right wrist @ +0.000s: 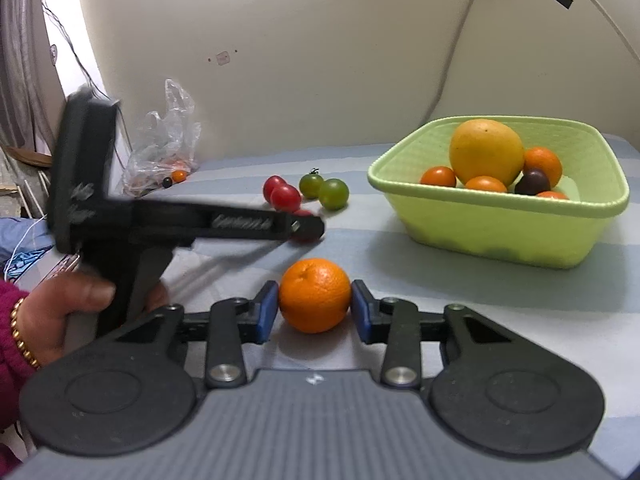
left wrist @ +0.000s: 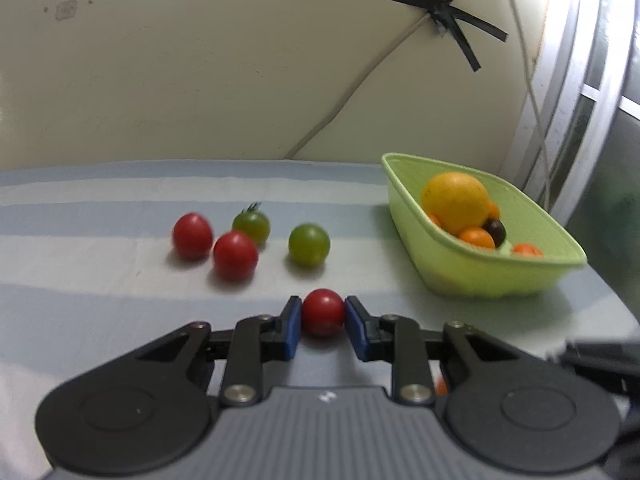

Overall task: Organize fruits
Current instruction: 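Grasp a red cherry tomato with the left gripper, then carry the mandarin and red tomato into the green basket and open both grippers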

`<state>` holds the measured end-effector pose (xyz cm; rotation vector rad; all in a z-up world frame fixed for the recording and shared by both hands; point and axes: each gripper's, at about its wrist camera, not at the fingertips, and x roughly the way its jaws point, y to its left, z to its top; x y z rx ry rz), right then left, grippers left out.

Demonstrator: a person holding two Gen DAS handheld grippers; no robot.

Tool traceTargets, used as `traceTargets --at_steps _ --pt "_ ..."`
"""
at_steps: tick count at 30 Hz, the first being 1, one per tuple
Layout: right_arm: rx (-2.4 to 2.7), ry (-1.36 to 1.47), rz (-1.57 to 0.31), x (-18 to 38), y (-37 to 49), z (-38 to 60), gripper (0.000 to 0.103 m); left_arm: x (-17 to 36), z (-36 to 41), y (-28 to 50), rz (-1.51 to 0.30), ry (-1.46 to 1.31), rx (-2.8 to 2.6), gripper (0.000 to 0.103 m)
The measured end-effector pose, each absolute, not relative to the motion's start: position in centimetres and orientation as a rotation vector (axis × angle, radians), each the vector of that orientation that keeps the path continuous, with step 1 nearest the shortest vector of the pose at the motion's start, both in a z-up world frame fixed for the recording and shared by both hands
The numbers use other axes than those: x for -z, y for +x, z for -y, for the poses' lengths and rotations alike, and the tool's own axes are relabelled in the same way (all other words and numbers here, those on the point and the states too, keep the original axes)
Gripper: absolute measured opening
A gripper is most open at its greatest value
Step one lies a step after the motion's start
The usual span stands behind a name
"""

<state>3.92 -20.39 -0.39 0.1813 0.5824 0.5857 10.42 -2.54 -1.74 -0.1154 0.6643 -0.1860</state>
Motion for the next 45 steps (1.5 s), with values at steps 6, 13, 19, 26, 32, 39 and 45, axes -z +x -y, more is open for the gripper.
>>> traceTargets --at_steps 6,13,19,26,32,39,45 --pt "-0.573 0.173 -0.571 0.4 3.8 20.3 0.042 1.5 1.3 4.3 -0.665 -0.091 0.197 0.024" --pt "-0.538 0.152 -0.563 0.4 3.1 20.0 0.042 1.5 0.6 -0.6 -0.65 -0.063 0.216 0.024" --pt "-0.586 0.095 -0.56 0.4 -0.1 18.4 0.042 1.2 0.1 -1.1 -0.675 -0.119 0.256 0.024" --pt "-0.594 0.198 -0.553 -0.5 -0.4 20.5 0.041 -0.1 2.3 0.5 -0.672 -0.081 0.323 0.024" --pt "-0.346 0.155 -0.349 -3.7 2.4 24.3 0.041 -3.9 5.8 6.0 -0.585 -0.083 0.395 0.024" --pt "-0.183 0.177 -0.343 -2.1 6.8 26.7 0.041 -3.6 9.7 14.2 -0.612 -0.107 0.375 0.025" --pt "-0.167 0.143 -0.353 -0.9 7.6 26.4 0.06 -1.4 11.7 17.1 -0.652 -0.075 0.343 0.033"
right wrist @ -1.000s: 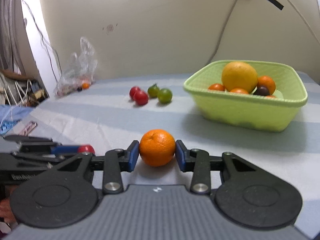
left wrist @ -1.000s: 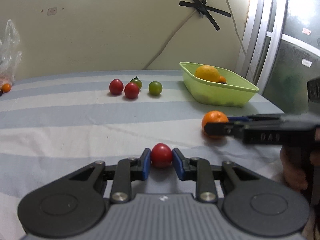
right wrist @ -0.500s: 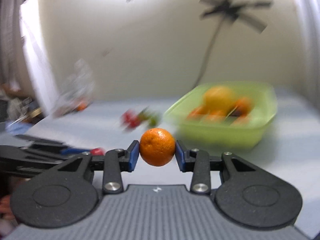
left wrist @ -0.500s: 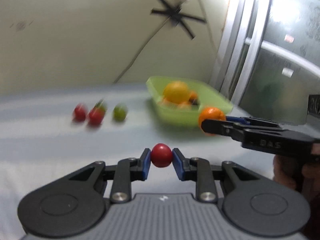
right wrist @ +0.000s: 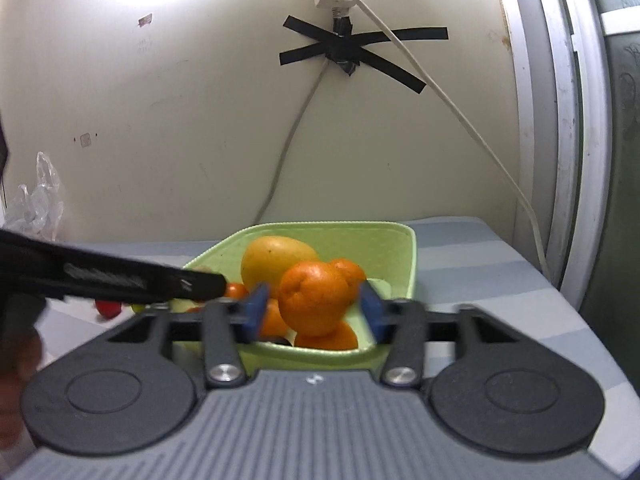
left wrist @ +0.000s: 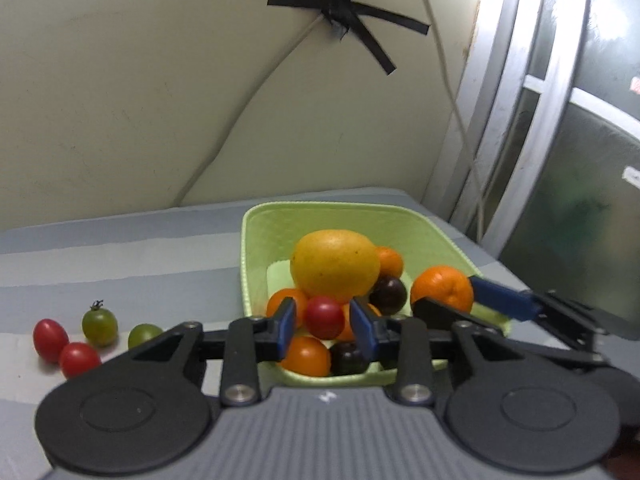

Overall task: Organize fruits
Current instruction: 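Carry the mandarin and red tomato into the green basket and open both grippers, then withdraw both grippers from the basket toward the remaining tomatoes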

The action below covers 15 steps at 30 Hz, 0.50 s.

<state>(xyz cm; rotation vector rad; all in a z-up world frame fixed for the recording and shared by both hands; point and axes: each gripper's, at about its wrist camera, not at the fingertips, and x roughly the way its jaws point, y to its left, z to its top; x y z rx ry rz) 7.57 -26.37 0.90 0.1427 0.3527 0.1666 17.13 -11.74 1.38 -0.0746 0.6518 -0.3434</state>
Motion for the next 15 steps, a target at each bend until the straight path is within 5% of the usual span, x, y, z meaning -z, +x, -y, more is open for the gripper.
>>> traceTargets --at_steps 4,15 --pt "-0.14 0.175 -0.321 -1.2 7.0 26.9 0.061 -1.8 11.2 16.0 -0.627 -0.076 0.341 0.042" --pt "-0.112 0.194 -0.258 -1.1 4.6 26.5 0.061 -1.4 5.8 7.4 -0.61 -0.023 0.202 0.048"
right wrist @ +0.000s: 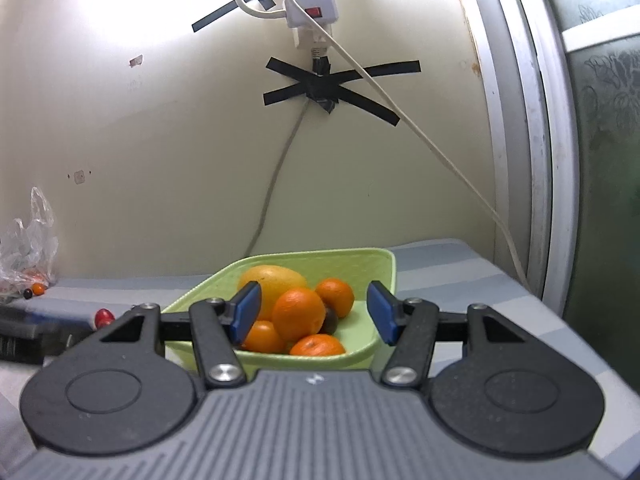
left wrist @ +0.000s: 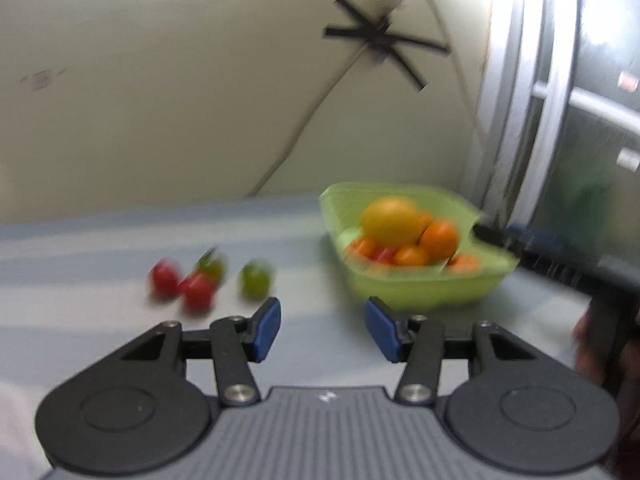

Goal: Organize fruits

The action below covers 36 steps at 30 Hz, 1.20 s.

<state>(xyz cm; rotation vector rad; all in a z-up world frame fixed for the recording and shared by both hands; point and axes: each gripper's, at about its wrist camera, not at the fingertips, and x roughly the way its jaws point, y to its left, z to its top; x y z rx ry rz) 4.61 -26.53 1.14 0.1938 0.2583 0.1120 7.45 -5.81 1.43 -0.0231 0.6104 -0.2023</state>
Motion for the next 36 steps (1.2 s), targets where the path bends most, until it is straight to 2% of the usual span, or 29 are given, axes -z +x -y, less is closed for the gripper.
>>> traceTargets --at_steps 6,15,22,36 --pt "-0.142 0.311 -0.285 -1.2 1.9 25.8 0.061 1.1 3.6 5.3 -0.683 -0.012 0.129 0.05" --pt "-0.22 0.41 -0.389 0.4 -2.1 21.4 0.061 1.2 1.2 3.8 -0.631 0.023 0.055 0.057" --pt "-0.213 0.317 -0.42 0.4 -1.7 19.2 0.061 1.1 1.0 2.9 -0.599 -0.012 0.077 0.058" --pt "-0.183 0.363 -0.403 0.6 -2.0 19.8 0.061 1.0 1.7 2.0 -0.549 0.021 0.129 0.061"
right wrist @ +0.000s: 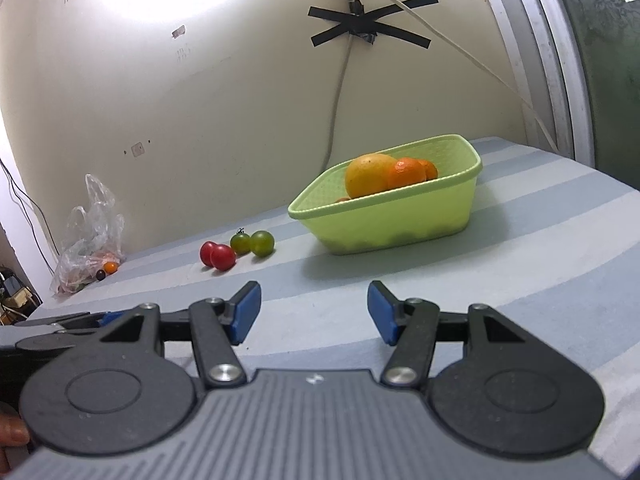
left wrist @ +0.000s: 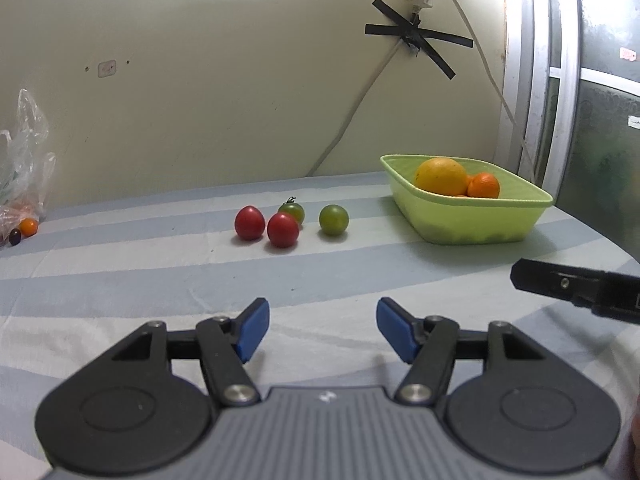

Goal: Organize fruits

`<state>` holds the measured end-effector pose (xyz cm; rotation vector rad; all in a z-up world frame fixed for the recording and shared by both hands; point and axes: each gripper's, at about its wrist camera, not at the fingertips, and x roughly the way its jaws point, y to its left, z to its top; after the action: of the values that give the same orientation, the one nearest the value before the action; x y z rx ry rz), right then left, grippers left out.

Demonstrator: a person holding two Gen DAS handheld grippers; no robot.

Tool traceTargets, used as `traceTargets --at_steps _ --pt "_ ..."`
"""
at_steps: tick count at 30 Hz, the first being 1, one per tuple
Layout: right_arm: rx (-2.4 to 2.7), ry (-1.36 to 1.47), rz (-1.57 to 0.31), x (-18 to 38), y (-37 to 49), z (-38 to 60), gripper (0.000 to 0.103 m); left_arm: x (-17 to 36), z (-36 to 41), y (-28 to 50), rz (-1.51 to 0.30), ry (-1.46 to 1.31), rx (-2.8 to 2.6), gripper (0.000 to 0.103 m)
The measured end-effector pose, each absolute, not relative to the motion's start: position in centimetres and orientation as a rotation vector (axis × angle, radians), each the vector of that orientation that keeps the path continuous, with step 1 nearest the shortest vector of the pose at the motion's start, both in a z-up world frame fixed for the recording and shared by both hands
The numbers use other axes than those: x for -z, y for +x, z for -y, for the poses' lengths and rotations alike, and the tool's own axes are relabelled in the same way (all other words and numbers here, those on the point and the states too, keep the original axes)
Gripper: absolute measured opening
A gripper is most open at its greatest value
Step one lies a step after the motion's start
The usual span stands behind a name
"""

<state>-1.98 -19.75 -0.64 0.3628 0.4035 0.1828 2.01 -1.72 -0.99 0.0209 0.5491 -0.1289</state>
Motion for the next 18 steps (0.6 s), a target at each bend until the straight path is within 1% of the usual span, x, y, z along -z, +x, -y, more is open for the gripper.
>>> traceTargets --at_steps 4,10,18 --pt "-0.186 0.367 -0.409 0.63 -1.85 19.82 0.061 0.99 1.74 2.0 -0.552 0.018 0.129 0.062" --pt "-0.191 0.371 -0.412 0.67 -1.73 19.98 0.062 0.96 1.7 1.98 -0.546 0.019 0.128 0.072" --pt "-0.2 0.375 -0.409 0.73 -1.75 20.12 0.062 0.97 1.77 2.02 -0.55 0.019 0.123 0.073"
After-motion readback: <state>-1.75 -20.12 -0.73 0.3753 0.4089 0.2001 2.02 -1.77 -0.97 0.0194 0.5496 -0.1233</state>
